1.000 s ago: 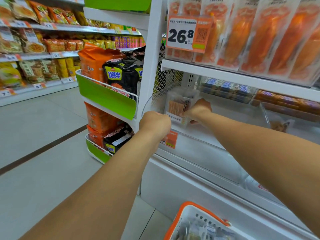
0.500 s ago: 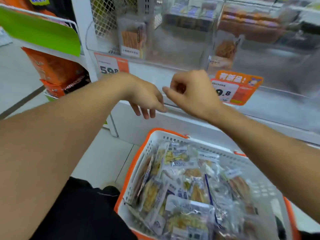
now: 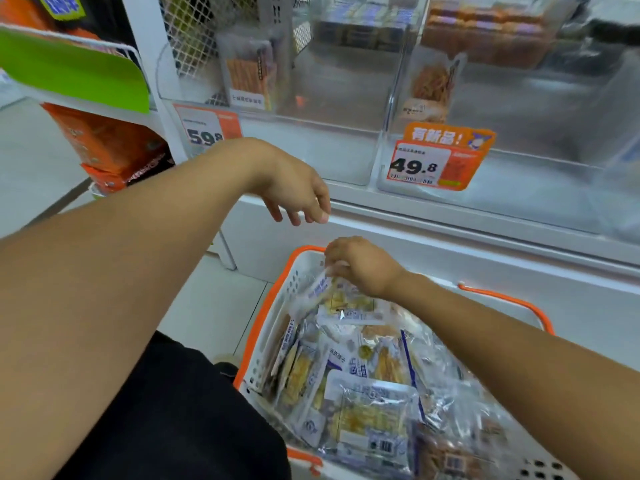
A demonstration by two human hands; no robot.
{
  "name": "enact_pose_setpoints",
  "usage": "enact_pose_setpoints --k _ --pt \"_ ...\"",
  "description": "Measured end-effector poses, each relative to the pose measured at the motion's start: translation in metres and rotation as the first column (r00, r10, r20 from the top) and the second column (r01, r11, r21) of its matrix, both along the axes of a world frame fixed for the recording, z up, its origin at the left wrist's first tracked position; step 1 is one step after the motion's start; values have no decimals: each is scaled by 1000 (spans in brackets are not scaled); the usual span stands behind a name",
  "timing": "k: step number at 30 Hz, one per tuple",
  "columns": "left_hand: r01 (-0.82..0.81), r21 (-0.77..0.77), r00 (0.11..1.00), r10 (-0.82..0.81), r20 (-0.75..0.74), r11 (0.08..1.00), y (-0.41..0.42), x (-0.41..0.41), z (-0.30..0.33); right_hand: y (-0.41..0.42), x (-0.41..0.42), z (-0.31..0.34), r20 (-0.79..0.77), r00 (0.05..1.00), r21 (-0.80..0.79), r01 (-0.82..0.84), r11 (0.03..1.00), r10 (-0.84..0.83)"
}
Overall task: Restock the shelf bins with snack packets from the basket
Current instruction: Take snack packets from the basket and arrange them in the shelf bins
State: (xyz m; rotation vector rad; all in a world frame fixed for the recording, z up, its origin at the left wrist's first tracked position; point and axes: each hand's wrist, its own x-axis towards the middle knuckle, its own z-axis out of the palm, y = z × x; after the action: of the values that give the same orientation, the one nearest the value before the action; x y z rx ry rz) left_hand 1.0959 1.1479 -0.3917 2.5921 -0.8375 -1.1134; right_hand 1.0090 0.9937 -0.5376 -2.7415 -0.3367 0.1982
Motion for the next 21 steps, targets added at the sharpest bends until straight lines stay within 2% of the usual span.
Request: enact_pose_setpoints --k 3,6,9,11,12,14,16,18,19,21 --pt "-74 -79 995 68 -72 994 11 4 8 -26 2 59 -24 986 298 166 940 -167" --pt "-133 -309 983 85 -166 942 18 7 19 -48 -7 112 -191 952 535 305 788 -239" --pt "-234 -539 969 145 -202 809 11 3 28 -73 -18 155 -240 917 627 397 670 -319" --pt "-305 -637 948 160 -275 708 -2 -7 33 -90 -31 180 -312 880 718 465 518 -357" --pt "-318 -666 942 146 -303 675 -12 -15 36 -98 -39 191 -340 866 759 483 437 -365" --pt "-340 -718 935 140 -325 607 -34 -36 43 -113 -58 210 -345 866 813 468 347 -361" --pt "-432 -786 902 196 -386 442 -63 -57 51 -132 -82 221 -332 895 866 414 281 -297" --pt "-570 -778 822 213 -529 266 -99 -78 55 -151 -104 226 -335 911 895 387 220 -239" --pt "-623 -749 782 194 -592 227 -119 -89 55 -159 -111 226 -325 910 899 382 215 -260" --pt "-665 -699 743 141 -654 261 -160 -112 53 -176 -120 229 -254 876 895 373 244 -409"
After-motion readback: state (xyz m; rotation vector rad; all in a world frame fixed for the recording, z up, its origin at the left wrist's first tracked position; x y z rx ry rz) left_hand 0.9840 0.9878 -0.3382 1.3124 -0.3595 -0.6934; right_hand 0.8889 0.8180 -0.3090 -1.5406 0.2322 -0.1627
